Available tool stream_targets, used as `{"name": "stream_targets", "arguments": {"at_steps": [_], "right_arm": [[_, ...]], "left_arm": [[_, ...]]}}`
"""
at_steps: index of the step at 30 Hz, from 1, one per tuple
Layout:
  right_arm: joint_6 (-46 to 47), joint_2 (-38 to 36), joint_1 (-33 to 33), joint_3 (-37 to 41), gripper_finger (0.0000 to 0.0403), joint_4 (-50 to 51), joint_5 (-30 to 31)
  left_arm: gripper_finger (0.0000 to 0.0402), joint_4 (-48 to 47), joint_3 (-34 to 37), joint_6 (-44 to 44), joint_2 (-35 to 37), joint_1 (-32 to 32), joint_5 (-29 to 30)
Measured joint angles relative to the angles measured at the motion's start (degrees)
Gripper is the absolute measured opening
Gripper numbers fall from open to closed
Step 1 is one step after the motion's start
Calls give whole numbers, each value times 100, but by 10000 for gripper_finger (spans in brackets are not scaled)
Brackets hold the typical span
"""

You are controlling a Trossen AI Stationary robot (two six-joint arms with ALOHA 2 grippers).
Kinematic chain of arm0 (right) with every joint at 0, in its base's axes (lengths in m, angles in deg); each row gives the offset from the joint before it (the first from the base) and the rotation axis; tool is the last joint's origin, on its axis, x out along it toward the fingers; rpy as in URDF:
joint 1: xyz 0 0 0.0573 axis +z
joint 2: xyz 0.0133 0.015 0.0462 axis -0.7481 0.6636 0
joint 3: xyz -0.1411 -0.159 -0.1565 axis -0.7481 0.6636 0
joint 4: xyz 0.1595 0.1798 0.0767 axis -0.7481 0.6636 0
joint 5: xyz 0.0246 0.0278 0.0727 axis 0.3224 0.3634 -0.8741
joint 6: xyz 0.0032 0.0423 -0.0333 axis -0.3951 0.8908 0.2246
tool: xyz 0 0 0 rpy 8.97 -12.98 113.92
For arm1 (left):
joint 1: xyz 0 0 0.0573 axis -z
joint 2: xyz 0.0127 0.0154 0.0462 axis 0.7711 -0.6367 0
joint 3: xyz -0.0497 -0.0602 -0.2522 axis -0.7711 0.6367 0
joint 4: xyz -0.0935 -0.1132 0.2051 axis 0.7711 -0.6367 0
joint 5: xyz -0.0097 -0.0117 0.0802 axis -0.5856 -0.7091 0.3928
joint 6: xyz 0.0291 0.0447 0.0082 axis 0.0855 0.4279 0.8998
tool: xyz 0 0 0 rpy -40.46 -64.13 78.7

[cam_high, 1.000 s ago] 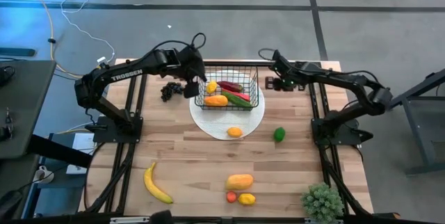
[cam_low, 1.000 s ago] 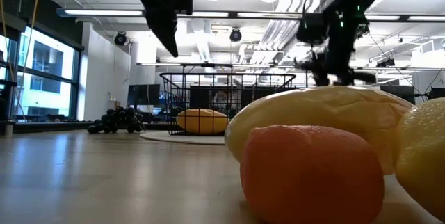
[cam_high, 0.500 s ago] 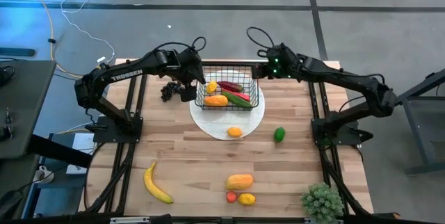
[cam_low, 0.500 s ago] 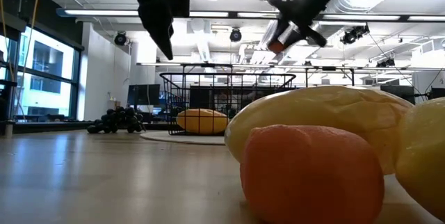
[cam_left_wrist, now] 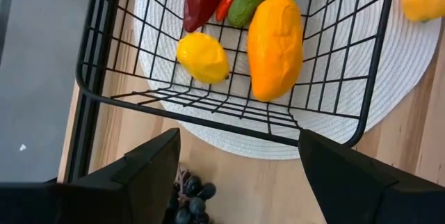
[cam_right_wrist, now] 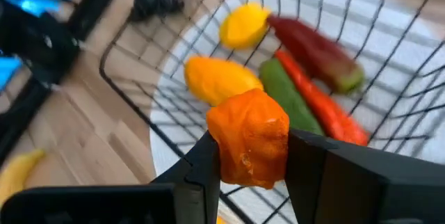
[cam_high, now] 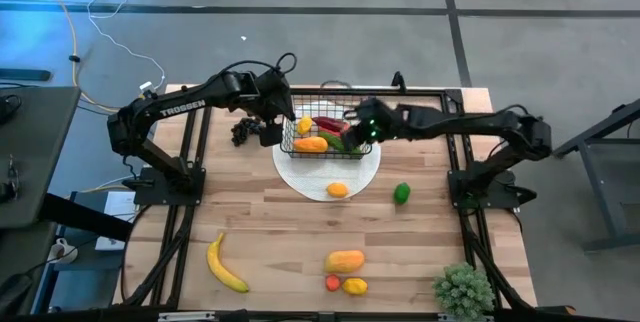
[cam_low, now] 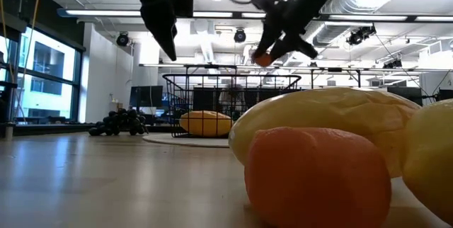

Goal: Build produce basket
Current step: Put the top orange into the black wire basket

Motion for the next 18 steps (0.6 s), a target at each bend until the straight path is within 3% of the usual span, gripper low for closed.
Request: {"name": "stream_targets", "arguments": {"at_steps": [12, 18], "right_arm": [[173, 789, 104, 6, 101, -115, -132], [171, 811, 103, 6, 168, -209, -229]], "left_arm": [[282, 2, 0, -1, 0, 5, -2], [282, -1, 0, -141, 0, 5, -2]]}}
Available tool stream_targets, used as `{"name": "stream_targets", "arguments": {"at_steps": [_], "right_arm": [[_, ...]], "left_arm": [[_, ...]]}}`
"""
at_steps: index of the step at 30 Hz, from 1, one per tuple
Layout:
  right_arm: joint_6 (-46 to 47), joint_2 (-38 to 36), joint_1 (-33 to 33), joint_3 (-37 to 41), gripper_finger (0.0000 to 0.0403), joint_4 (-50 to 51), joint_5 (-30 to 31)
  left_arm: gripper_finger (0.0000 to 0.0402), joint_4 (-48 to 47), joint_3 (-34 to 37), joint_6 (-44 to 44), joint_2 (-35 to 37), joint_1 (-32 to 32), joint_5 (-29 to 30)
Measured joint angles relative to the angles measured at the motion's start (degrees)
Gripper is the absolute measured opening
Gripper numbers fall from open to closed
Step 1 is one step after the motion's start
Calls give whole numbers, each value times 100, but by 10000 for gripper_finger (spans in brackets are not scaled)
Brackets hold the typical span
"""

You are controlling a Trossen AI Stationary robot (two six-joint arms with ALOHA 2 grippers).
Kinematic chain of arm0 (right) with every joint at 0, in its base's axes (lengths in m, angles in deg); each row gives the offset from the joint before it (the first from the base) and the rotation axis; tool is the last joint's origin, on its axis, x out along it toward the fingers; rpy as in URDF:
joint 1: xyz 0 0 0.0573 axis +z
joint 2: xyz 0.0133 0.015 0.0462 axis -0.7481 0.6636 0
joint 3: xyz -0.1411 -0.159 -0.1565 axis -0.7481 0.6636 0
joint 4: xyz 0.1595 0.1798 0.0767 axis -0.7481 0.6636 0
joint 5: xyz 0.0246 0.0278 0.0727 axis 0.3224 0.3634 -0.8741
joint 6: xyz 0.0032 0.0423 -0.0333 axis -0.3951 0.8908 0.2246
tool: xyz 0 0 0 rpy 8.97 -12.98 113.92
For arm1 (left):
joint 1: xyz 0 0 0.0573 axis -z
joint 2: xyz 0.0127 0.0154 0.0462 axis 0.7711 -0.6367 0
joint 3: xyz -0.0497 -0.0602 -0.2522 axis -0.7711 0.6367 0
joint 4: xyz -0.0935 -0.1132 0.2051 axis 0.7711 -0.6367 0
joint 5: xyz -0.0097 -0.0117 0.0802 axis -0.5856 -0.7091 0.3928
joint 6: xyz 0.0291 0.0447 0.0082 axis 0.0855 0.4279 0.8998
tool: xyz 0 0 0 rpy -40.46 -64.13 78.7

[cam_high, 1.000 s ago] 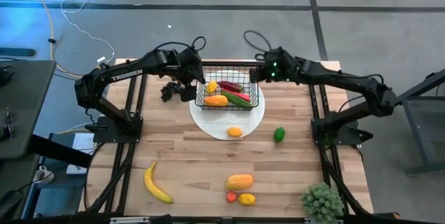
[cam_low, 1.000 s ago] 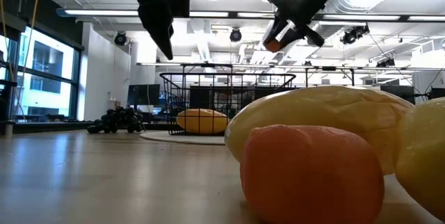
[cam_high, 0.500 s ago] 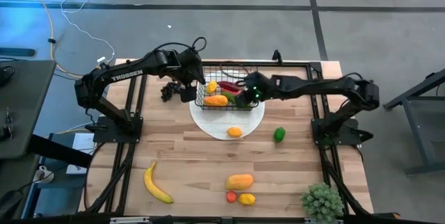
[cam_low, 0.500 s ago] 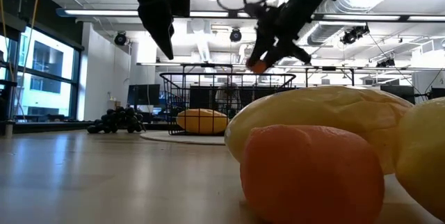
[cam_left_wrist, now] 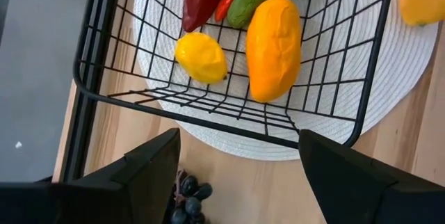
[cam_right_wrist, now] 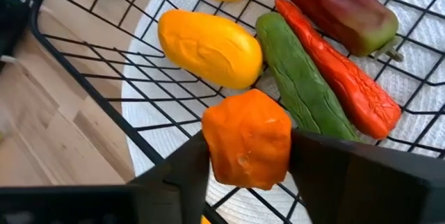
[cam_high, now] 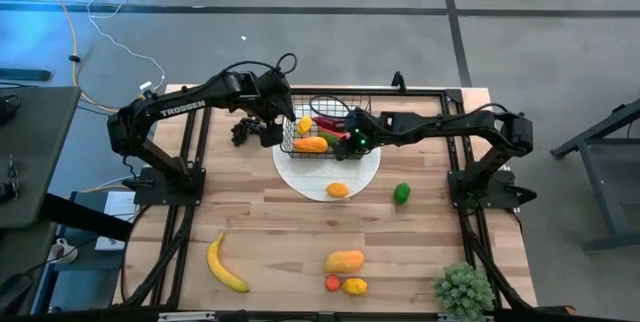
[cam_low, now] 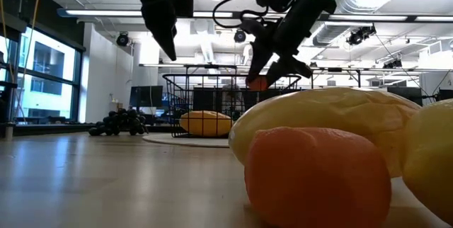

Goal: Build produce basket
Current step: Put the top orange into the black wire basket, then put the top yellow lemon into the black wire basket

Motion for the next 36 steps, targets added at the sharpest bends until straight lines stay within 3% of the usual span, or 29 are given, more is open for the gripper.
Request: {"name": "stream_targets", "arguments": {"at_steps": [5, 9, 13, 20, 36], "right_arm": [[-44, -6, -22, -17, 233, -55, -28], [-49, -80, -86, -22, 257, -67, -195], [-193, -261, -131, -22, 260, -70, -231], [-515, -615, -134, -24, 259, -111, -35], [-803, -722, -134, -24, 259, -54, -83]], "left_arm": [[282, -3, 0, -221, 0, 15, 0], [282, -64, 0, -357, 0, 47, 0], [282, -329, 7, -507, 136, 155, -22], [282, -830, 4, -1106, 726, 427, -682], [282, -1489, 234, -2758, 1993, 1935, -676]]}}
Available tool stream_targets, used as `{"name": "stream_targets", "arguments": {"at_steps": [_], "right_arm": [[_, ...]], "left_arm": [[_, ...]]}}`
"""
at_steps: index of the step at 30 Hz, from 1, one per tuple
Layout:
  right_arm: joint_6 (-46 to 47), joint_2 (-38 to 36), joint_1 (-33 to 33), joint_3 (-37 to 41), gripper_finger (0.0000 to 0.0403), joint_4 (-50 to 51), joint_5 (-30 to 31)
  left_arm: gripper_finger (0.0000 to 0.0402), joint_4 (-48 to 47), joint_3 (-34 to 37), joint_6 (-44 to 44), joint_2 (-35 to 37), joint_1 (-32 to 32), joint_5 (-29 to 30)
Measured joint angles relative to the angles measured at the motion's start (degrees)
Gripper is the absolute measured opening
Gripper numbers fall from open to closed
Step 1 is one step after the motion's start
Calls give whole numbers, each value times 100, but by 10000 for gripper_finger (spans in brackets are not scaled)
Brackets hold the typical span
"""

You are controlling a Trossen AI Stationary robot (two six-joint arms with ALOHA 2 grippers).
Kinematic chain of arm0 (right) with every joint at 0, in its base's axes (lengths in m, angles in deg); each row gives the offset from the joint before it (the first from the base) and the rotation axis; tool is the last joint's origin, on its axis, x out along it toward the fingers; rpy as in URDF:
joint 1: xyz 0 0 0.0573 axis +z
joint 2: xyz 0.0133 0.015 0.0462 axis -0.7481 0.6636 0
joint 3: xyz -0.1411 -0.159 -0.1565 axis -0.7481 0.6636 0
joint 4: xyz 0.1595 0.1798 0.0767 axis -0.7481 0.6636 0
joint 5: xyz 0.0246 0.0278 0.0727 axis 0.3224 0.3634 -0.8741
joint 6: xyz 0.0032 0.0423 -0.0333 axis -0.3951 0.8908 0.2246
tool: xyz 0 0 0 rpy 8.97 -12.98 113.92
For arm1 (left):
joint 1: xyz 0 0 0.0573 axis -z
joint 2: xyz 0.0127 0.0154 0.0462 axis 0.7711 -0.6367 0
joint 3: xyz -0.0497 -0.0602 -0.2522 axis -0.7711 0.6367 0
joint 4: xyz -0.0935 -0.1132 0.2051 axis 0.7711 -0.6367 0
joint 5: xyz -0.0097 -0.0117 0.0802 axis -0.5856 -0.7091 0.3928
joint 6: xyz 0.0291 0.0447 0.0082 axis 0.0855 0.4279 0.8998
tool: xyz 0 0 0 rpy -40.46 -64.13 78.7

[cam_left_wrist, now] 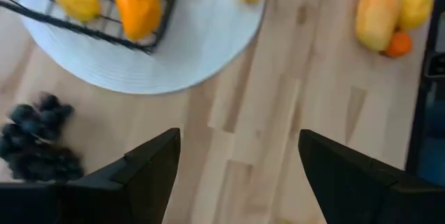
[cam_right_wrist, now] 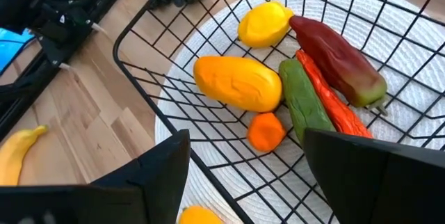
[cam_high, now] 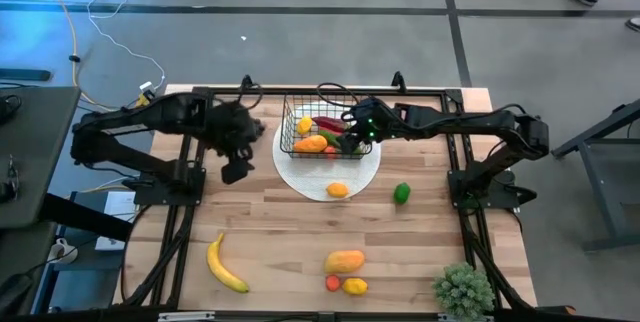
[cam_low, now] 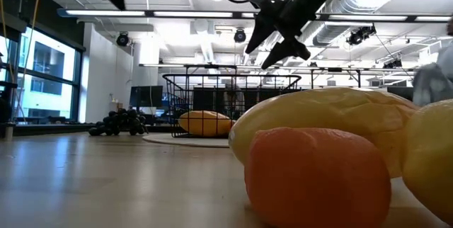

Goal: Build produce basket
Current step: Put the top yellow lemon into the black wire basket

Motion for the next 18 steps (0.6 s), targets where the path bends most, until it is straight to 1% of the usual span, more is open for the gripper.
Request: {"name": "stream_targets", "arguments": {"at_steps": [4, 8, 10, 13, 18], "right_arm": [[-146, -56, -15, 0, 259, 5, -106], [-200, -116, -35, 0, 259, 0, -202], [-246, -145, -46, 0, 259, 2, -271], [-251, -225, -50, 0, 259, 0, -383], [-292, -417, -70, 0, 259, 34, -391]], "left_arm": [[282, 4, 375, -662, 318, 479, 35], [282, 179, 748, -1093, 544, 969, 307], [282, 391, 875, -1203, 591, 1184, 520], [282, 778, 1032, -1427, 595, 1404, 642], [282, 1502, 1168, -1694, 448, 1583, 904]]}}
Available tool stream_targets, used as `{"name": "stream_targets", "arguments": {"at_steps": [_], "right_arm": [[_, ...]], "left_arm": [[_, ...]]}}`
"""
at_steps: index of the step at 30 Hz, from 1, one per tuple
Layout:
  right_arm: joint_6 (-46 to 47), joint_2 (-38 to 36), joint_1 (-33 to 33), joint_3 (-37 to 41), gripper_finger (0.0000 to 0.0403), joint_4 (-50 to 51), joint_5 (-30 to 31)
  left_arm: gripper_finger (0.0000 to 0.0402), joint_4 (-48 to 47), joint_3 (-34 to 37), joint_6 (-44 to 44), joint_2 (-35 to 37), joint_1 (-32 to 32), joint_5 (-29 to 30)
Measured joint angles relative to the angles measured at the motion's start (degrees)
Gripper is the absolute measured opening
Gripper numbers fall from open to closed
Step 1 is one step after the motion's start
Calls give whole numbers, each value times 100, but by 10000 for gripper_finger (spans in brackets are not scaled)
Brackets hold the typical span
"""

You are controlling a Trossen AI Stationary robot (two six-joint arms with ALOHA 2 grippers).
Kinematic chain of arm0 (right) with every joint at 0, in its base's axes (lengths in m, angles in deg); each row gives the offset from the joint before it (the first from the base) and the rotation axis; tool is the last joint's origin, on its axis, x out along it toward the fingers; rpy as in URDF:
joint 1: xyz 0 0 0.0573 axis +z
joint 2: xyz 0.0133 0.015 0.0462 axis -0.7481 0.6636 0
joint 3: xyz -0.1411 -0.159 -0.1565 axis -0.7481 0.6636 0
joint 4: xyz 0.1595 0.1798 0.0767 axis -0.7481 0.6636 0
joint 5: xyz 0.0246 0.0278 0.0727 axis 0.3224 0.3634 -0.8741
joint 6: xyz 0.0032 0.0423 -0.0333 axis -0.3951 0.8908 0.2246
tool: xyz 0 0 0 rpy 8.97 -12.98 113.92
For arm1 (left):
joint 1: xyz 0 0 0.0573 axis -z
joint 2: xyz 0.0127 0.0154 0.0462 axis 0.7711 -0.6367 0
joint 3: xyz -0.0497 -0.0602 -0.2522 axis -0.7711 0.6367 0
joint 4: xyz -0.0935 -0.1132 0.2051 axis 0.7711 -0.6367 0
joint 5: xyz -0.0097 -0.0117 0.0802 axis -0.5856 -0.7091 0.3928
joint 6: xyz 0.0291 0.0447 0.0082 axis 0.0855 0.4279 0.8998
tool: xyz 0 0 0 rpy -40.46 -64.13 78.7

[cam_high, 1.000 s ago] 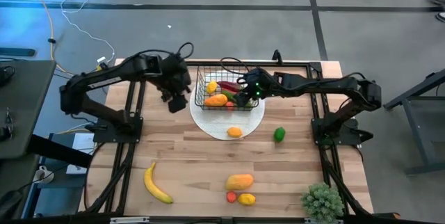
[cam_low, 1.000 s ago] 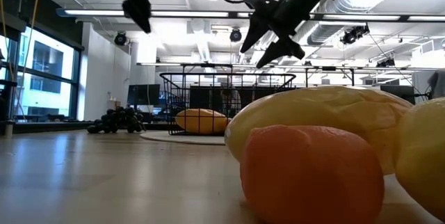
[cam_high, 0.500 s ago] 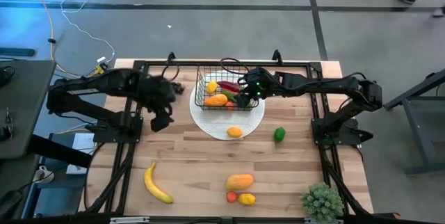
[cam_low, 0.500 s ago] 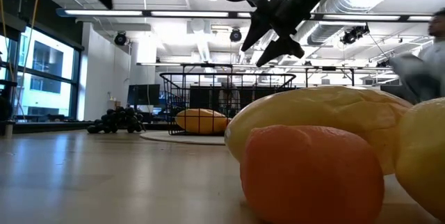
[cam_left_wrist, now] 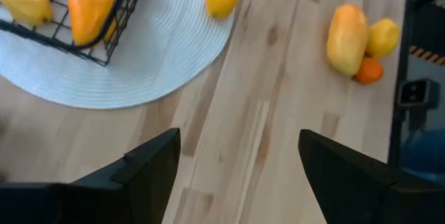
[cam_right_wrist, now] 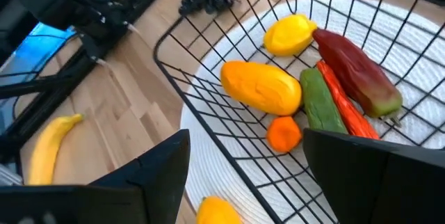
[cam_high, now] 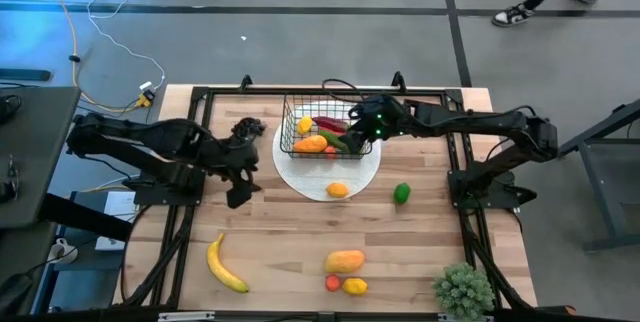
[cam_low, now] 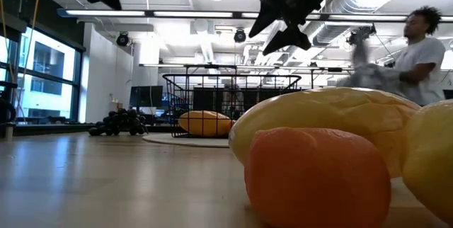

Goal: Build produce basket
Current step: Put the top yellow lemon into the black wire basket

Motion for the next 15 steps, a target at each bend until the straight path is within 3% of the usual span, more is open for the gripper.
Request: {"name": "stream_targets", "arguments": {"at_steps": [9, 15], "right_arm": [[606, -283, 79, 0, 259, 245, 28], [836, -311, 349, 0, 259, 397, 316]], "left_arm": [[282, 325, -1, -180, -130, 51, 124], [282, 415, -1, 369, -129, 51, 27]]}}
